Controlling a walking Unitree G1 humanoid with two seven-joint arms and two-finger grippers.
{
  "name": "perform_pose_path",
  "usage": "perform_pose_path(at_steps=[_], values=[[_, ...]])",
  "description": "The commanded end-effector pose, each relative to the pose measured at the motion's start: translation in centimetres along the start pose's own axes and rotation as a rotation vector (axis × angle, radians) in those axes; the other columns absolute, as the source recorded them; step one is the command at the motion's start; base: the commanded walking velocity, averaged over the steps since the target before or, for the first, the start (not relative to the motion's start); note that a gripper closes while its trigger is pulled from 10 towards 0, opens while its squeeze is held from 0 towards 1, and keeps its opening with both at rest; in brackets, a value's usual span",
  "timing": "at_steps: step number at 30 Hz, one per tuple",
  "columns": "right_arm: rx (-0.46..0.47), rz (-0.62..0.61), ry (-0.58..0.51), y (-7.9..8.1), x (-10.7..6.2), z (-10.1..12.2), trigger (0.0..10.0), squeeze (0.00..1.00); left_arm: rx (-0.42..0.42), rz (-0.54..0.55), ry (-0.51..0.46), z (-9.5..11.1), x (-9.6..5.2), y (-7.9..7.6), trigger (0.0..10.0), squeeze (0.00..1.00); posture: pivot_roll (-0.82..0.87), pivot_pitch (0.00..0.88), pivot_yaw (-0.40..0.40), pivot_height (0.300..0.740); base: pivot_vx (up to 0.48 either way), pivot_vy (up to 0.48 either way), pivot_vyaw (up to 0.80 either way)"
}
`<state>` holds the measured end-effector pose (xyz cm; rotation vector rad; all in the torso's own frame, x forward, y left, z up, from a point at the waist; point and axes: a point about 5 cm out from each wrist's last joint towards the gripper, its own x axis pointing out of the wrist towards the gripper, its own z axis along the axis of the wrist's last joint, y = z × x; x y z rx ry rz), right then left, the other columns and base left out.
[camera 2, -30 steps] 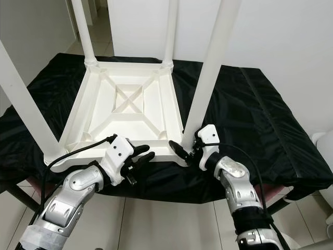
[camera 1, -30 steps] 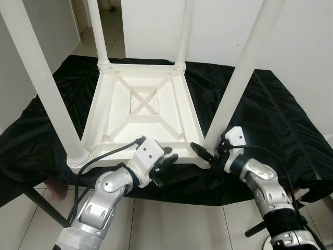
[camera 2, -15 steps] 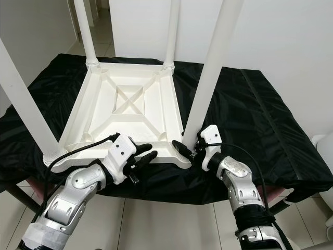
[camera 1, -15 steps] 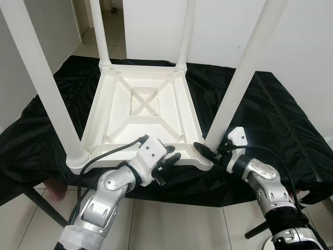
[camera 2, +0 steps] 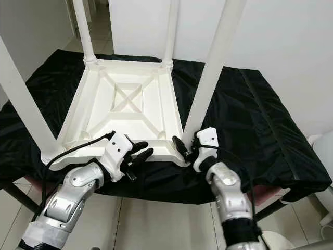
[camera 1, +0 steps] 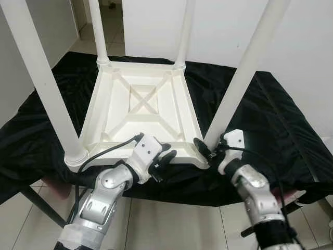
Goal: Building children table
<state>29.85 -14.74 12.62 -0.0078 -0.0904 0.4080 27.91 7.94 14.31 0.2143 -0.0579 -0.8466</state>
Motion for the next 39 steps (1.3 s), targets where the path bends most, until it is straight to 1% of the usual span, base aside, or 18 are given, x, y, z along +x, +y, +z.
perform_pose_path(at_steps=[1,5,8,9,10,14,19,20,21,22,24,25,28,33,35,36,38,39], values=[[-0.008,-0.088,0.0,0.7,0.0,0.0,10.0,0.0,0.004,0.1,0.001,0.1,0.3,0.7,10.0,0.0,0.05,0.066,-0.059,0.74,0.0,0.0,0.0],[0.049,-0.19,-0.003,1.7,0.2,-0.1,10.0,0.0,0.012,0.12,0.004,0.1,0.5,1.1,10.0,0.0,0.05,0.068,-0.056,0.74,0.0,0.0,0.0],[0.036,-0.247,-0.011,2.2,0.2,0.0,10.0,0.0,0.012,0.128,0.001,0.2,0.6,1.2,10.0,0.0,0.05,0.069,-0.058,0.74,0.0,0.0,0.0],[0.042,-0.332,-0.019,3.3,0.4,-0.1,10.0,0.0,0.011,0.139,-0.005,0.4,0.7,1.3,10.0,0.0,0.05,0.068,-0.057,0.74,0.0,0.0,0.0],[0.039,-0.351,-0.019,3.7,0.5,-0.1,10.0,0.0,0.011,0.143,-0.007,0.5,0.7,1.4,10.0,0.0,0.06,0.068,-0.058,0.74,0.0,0.0,0.0],[0.073,-0.345,-0.012,4.9,0.9,-0.2,10.0,0.0,0.009,0.147,-0.013,0.7,0.8,1.4,10.0,0.0,0.06,0.072,-0.06,0.74,0.0,0.0,0.0],[0.063,-0.34,-0.016,5.2,0.9,0.2,10.0,0.0,0.011,0.146,-0.013,0.7,0.9,1.4,10.0,0.0,0.05,0.073,-0.058,0.74,0.0,0.0,0.0],[0.075,-0.338,-0.016,5.0,0.7,0.1,10.0,0.11,0.016,0.143,-0.011,0.7,1.0,1.3,10.0,0.0,0.05,0.073,-0.061,0.74,0.0,0.0,0.0],[0.075,-0.338,-0.016,5.0,0.7,0.1,10.0,0.11,0.016,0.143,-0.011,0.7,1.0,1.3,10.0,0.0,0.05,0.073,-0.061,0.74,0.0,0.0,0.0],[0.084,-0.343,-0.014,5.0,0.6,0.1,10.0,0.65,0.017,0.142,-0.01,0.6,1.1,1.2,10.0,0.0,0.05,0.073,-0.061,0.74,0.0,0.0,0.0],[0.084,-0.343,-0.014,5.0,0.6,0.1,10.0,0.65,0.017,0.142,-0.01,0.6,1.1,1.2,10.0,0.0,0.05,0.073,-0.061,0.74,0.0,0.0,0.0],[0.089,-0.332,-0.026,4.9,0.6,0.3,10.0,1.0,0.016,0.14,-0.012,0.7,1.1,1.1,10.0,0.0,0.05,0.075,-0.062,0.74,0.0,0.0,0.0],[0.082,-0.321,-0.049,4.8,0.5,0.7,10.0,1.0,0.01,0.14,-0.017,0.7,1.2,0.8,10.0,0.0,0.05,0.076,-0.064,0.74,0.0,0.0,0.0],[0.046,-0.27,-0.031,3.1,-0.1,0.6,10.0,1.0,0.014,0.144,-0.018,0.8,1.2,0.7,10.0,0.0,0.05,0.078,-0.073,0.74,0.0,0.0,0.0],[0.051,-0.244,-0.03,2.8,-0.2,0.6,10.0,0.98,0.014,0.147,-0.017,0.8,1.2,0.8,10.0,0.0,0.05,0.078,-0.073,0.74,0.0,0.0,0.0],[0.029,-0.182,-0.021,2.5,-0.3,0.6,10.0,0.0,0.023,0.15,-0.013,0.7,1.1,0.9,10.0,0.0,0.05,0.077,-0.075,0.74,0.0,0.0,0.0],[-0.004,-0.115,-0.006,2.2,-0.4,0.6,10.0,0.0,0.031,0.152,-0.01,0.7,1.1,0.9,10.0,0.0,0.05,0.077,-0.073,0.74,0.0,0.0,0.0],[-0.004,-0.115,-0.006,2.2,-0.4,0.6,10.0,0.0,0.031,0.152,-0.01,0.7,1.1,0.9,10.0,0.0,0.05,0.077,-0.073,0.74,0.0,0.0,0.0]])
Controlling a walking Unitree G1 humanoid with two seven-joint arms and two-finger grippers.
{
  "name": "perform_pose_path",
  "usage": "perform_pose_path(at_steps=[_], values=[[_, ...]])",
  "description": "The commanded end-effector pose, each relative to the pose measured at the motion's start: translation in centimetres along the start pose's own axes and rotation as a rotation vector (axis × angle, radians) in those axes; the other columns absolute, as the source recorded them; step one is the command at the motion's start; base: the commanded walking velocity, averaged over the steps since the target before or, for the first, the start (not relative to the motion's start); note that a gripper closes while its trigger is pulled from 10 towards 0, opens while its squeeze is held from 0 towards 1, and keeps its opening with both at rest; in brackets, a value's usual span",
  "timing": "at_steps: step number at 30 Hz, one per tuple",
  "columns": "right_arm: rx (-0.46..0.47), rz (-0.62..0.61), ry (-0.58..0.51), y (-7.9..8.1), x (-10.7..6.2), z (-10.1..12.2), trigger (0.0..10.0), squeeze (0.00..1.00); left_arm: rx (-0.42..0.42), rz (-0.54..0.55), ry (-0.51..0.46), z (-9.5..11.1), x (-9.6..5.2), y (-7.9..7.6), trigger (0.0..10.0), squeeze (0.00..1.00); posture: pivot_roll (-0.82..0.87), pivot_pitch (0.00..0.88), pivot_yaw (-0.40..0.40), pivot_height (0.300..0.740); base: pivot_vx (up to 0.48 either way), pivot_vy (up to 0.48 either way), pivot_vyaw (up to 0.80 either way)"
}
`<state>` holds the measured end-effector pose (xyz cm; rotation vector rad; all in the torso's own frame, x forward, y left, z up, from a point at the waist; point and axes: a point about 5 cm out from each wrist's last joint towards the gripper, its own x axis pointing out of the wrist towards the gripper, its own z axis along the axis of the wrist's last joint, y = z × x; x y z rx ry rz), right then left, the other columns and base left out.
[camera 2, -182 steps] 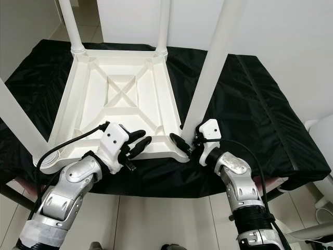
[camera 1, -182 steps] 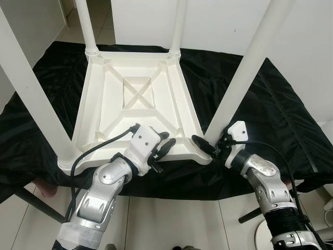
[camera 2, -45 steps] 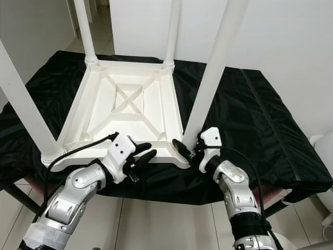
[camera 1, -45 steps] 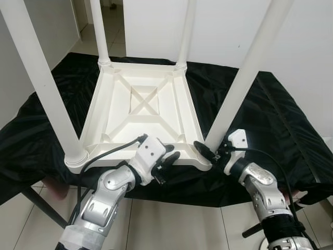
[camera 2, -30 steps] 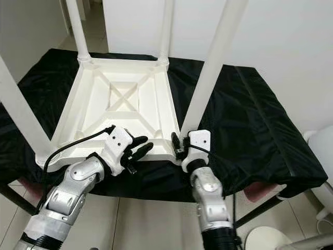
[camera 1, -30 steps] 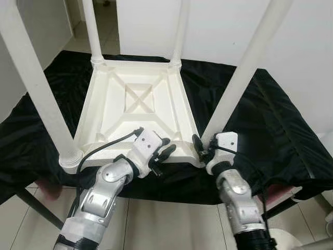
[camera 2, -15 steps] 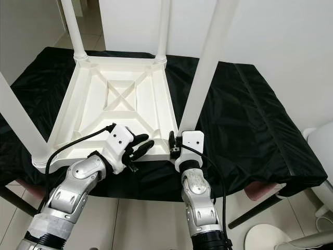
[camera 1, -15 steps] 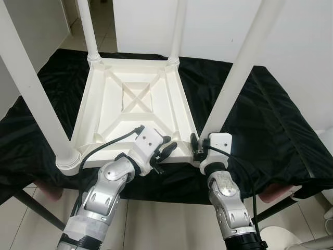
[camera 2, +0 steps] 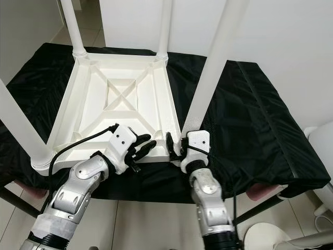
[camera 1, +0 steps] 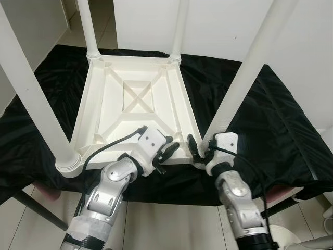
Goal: Building children table
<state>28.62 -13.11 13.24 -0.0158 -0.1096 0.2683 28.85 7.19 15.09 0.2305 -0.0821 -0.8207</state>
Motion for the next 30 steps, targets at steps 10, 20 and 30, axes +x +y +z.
perform_pose_path(at_steps=[10,20,30], values=[[-0.063,0.304,0.056,-1.7,0.0,-0.2,10.0,0.0,-0.004,0.081,0.001,0.1,0.2,0.1,10.0,0.0,0.04,0.077,-0.067,0.74,0.0,0.0,0.0],[-0.139,0.463,0.123,-3.0,0.2,-0.7,10.0,0.0,0.013,-0.044,0.032,-0.5,-0.3,-1.1,10.0,0.0,0.05,0.074,-0.055,0.74,0.0,0.0,0.0],[-0.205,0.59,0.16,-4.0,1.0,-0.4,0.0,0.0,0.073,-0.161,0.063,-0.8,-1.0,-2.3,10.0,0.0,0.06,0.076,-0.055,0.74,0.0,0.0,0.0]])
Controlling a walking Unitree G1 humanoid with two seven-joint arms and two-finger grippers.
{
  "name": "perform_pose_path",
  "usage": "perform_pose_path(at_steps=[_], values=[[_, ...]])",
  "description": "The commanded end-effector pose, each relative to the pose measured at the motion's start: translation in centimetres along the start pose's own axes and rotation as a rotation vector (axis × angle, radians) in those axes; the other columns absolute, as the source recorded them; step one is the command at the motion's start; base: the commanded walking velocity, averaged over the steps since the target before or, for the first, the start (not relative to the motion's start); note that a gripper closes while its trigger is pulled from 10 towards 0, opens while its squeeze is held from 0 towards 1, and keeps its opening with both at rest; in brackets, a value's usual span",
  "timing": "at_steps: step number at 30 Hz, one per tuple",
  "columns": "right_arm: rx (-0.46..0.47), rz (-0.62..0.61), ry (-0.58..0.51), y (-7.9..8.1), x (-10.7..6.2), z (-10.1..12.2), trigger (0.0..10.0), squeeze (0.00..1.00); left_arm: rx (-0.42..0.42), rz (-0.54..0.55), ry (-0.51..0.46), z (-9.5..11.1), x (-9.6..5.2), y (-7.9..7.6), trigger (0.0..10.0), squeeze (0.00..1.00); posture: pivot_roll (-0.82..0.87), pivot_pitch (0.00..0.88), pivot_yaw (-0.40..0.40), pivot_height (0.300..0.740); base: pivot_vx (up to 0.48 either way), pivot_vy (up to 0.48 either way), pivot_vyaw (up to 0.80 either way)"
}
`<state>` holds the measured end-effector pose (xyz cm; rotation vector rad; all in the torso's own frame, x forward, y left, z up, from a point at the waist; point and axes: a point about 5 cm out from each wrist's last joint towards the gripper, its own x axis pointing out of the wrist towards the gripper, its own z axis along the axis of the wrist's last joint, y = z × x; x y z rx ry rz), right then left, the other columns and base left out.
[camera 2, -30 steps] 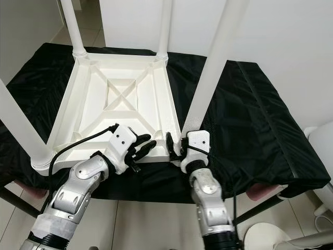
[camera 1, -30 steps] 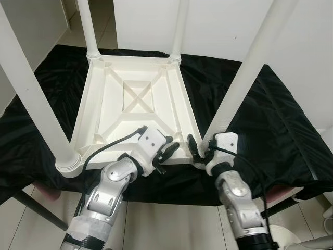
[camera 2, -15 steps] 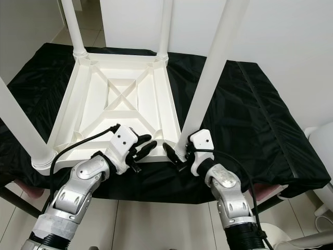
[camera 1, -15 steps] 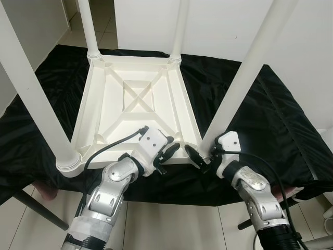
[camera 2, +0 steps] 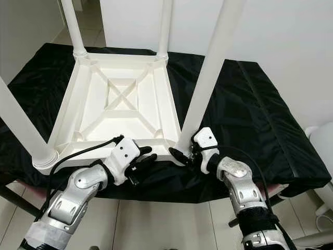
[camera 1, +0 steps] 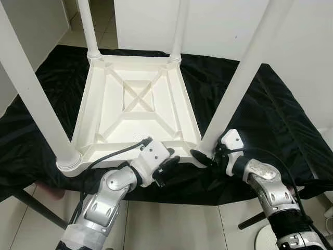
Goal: Building children table
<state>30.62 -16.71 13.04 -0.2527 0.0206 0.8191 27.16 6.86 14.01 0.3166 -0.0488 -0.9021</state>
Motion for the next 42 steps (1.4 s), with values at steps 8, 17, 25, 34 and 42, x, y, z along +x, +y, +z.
perform_pose_path(at_steps=[8,17,25,34,42], values=[[0.019,0.018,-0.004,0.1,0.1,-0.3,10.0,0.0,0.019,-0.078,0.008,0.0,-0.2,-0.8,10.0,0.0,0.07,0.078,-0.056,0.74,0.0,0.0,0.0],[0.146,-0.187,-0.107,0.9,1.2,0.5,10.0,0.0,0.019,-0.085,0.007,0.1,-0.1,-1.0,10.0,0.0,0.06,0.073,-0.06,0.74,0.0,0.0,0.0],[0.23,-0.432,-0.15,2.6,2.2,0.7,10.0,0.0,0.017,-0.09,-0.001,0.3,0.1,-1.2,10.0,0.0,0.05,0.065,-0.065,0.74,0.0,0.0,0.0],[0.335,-0.766,-0.116,4.6,3.2,0.3,10.0,0.0,0.018,-0.087,-0.002,0.2,0.2,-1.0,10.0,0.0,0.05,0.048,-0.071,0.74,0.0,0.0,0.0],[0.335,-0.734,-0.138,6.1,4.2,1.1,10.0,0.0,0.013,-0.081,-0.001,0.2,0.1,-1.1,10.0,0.0,0.06,0.043,-0.08,0.74,0.0,0.0,0.0]])
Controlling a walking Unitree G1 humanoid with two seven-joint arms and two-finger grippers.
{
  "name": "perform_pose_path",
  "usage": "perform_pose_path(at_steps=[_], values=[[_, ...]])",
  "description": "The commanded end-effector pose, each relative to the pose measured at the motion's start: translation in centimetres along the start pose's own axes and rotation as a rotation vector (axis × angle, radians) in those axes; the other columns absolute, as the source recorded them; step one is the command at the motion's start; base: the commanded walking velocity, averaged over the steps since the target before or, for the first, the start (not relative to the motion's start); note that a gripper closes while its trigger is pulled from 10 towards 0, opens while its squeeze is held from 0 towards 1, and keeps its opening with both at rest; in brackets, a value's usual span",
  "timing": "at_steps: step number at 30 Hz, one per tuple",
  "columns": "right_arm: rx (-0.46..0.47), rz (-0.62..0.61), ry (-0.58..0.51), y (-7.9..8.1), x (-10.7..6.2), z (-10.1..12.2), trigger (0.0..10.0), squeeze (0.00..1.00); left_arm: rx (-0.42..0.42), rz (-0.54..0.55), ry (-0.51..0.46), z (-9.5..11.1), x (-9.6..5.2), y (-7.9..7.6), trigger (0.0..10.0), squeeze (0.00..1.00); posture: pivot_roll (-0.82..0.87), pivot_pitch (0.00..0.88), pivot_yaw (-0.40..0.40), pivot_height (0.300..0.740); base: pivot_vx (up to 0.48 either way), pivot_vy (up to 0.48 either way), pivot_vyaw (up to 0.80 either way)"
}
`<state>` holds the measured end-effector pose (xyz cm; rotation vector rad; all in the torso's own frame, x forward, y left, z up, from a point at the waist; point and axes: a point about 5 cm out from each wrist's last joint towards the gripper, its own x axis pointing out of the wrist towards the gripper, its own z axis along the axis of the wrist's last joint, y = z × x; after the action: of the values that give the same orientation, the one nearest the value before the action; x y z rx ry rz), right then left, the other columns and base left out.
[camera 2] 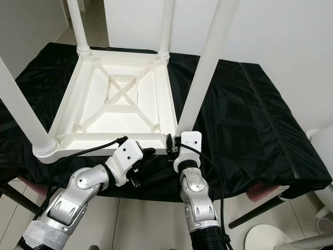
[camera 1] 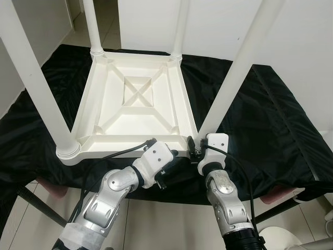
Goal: Building children table
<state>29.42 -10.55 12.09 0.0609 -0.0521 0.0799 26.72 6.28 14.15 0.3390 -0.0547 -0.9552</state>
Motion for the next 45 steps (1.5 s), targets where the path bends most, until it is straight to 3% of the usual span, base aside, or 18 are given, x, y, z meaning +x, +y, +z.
perform_pose_path(at_steps=[1,4,5,6,14,18,19,20,21,23,26,29,35,45], values=[[0.057,0.012,-0.011,1.2,-0.4,0.2,10.0,0.0,-0.01,-0.028,0.002,-0.1,0.0,-0.5,10.0,0.0,0.06,0.043,-0.08,0.74,0.0,0.0,0.0],[0.048,0.006,-0.012,1.1,-0.4,0.3,10.0,0.0,-0.01,-0.028,0.002,-0.2,0.0,-0.5,10.0,0.0,0.06,0.041,-0.082,0.74,0.0,0.0,0.0],[0.043,-0.003,-0.015,0.9,-0.4,0.3,10.0,0.93,-0.01,-0.026,0.003,-0.2,-0.1,-0.5,10.0,0.0,0.07,0.037,-0.086,0.74,0.0,0.0,0.0],[0.042,-0.011,-0.022,0.8,-0.4,0.4,10.0,1.0,-0.01,-0.023,0.004,-0.2,-0.1,-0.5,10.0,0.0,0.07,0.035,-0.088,0.74,0.0,0.0,0.0],[0.025,0.005,-0.074,-0.3,-0.5,1.3,10.0,1.0,-0.001,-0.016,0.012,-0.3,-0.2,-0.4,10.0,0.0,0.07,0.035,-0.088,0.74,0.0,0.0,0.0],[0.012,0.095,-0.085,-1.0,-0.7,1.5,10.0,1.0,0.001,-0.018,0.014,-0.3,-0.3,-0.4,10.0,0.0,0.07,0.037,-0.083,0.74,0.0,0.0,0.0],[0.008,0.179,-0.081,-1.4,-0.9,1.7,10.0,0.58,0.004,-0.02,0.016,-0.4,-0.4,-0.4,10.0,0.0,0.07,0.037,-0.081,0.74,0.0,0.0,0.0],[0.008,0.179,-0.081,-1.4,-0.9,1.7,10.0,0.58,0.004,-0.02,0.016,-0.4,-0.4,-0.4,10.0,0.0,0.07,0.037,-0.081,0.74,0.0,0.0,0.0],[-0.004,0.268,-0.075,-1.7,-1.1,1.8,10.0,0.0,0.006,-0.021,0.017,-0.4,-0.4,-0.3,10.0,0.0,0.07,0.036,-0.079,0.74,0.0,0.0,0.0],[-0.043,0.364,-0.072,-2.3,-1.1,2.0,10.0,0.0,0.009,-0.022,0.019,-0.4,-0.5,-0.3,10.0,0.0,0.07,0.035,-0.078,0.74,0.0,0.0,0.0],[-0.054,0.398,-0.065,-2.5,-1.0,2.0,10.0,0.0,0.01,-0.022,0.02,-0.4,-0.5,-0.3,10.0,0.0,0.07,0.034,-0.078,0.74,0.0,0.0,0.0],[-0.102,0.485,-0.063,-4.3,-0.5,2.5,10.0,0.0,0.015,-0.023,0.019,-0.3,-0.5,-0.2,10.0,0.0,0.07,0.034,-0.077,0.74,0.0,0.0,0.0],[-0.145,0.566,-0.03,-5.7,0.3,2.7,10.0,0.0,0.017,-0.026,0.015,-0.2,-0.4,-0.1,10.0,0.0,0.07,0.029,-0.073,0.74,0.0,0.0,0.0],[-0.188,0.671,0.04,-6.0,1.3,1.8,10.0,0.0,0.023,-0.046,0.007,0.0,-0.3,-0.1,10.0,0.0,0.07,0.026,-0.067,0.74,0.0,0.0,0.0]])
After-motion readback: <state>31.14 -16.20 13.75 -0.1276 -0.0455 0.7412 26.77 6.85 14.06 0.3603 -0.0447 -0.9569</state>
